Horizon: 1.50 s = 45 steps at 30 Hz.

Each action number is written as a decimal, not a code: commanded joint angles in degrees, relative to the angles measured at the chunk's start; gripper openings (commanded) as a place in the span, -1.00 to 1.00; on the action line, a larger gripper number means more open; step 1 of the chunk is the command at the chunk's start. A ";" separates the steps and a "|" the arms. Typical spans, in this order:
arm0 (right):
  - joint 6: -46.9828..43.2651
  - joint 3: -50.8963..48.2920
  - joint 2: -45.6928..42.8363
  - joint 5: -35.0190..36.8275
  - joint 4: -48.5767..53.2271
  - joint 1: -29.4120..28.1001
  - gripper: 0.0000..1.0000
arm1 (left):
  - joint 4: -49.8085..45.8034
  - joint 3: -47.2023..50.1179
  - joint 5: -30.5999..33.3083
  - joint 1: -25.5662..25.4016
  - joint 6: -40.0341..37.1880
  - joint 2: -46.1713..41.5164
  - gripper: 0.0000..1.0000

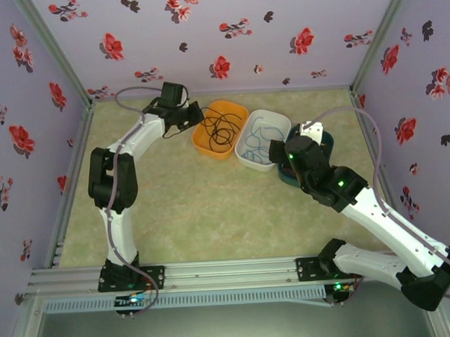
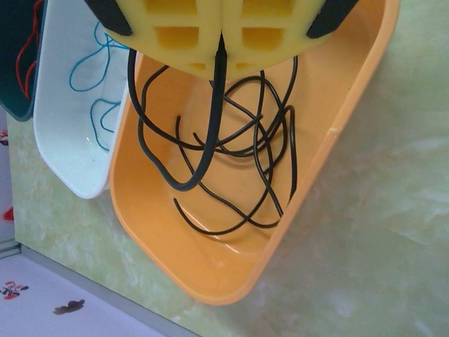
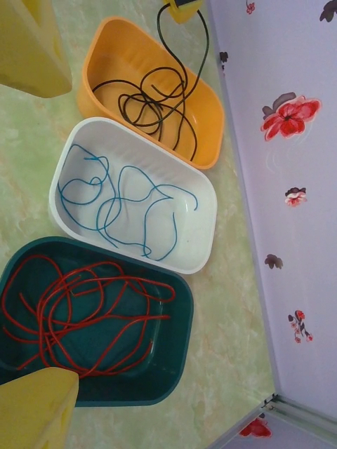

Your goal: Untangle the cables

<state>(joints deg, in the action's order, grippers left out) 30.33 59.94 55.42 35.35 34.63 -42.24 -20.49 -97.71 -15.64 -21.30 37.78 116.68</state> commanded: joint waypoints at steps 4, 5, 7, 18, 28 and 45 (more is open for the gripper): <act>1.73 0.00 0.60 -0.10 0.51 0.53 0.99 | 1.51 -4.41 3.70 0.50 -1.98 3.07 -1.00; 1.88 0.08 0.82 -0.11 0.56 0.51 0.99 | 1.71 -5.09 3.75 0.44 -1.85 3.57 -1.00; 2.17 0.30 1.20 -0.16 0.99 0.49 0.99 | 2.04 -6.23 3.67 0.38 -1.60 4.51 -1.00; 2.50 1.14 2.87 -0.14 1.23 0.58 0.99 | 3.21 -10.96 5.51 -0.85 -1.22 7.78 -1.00; 2.61 1.54 4.71 -1.34 0.83 0.67 0.99 | 1.19 -16.61 11.91 -4.11 -1.54 12.37 -1.00; 2.54 1.01 5.62 -2.43 0.35 1.11 0.99 | -7.14 -17.13 21.84 -6.64 2.14 15.38 -0.74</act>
<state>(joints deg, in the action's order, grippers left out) 31.79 59.96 60.88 32.82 35.46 -41.58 -25.47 -113.58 4.16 -27.35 39.13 130.32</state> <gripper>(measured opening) 0.993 0.122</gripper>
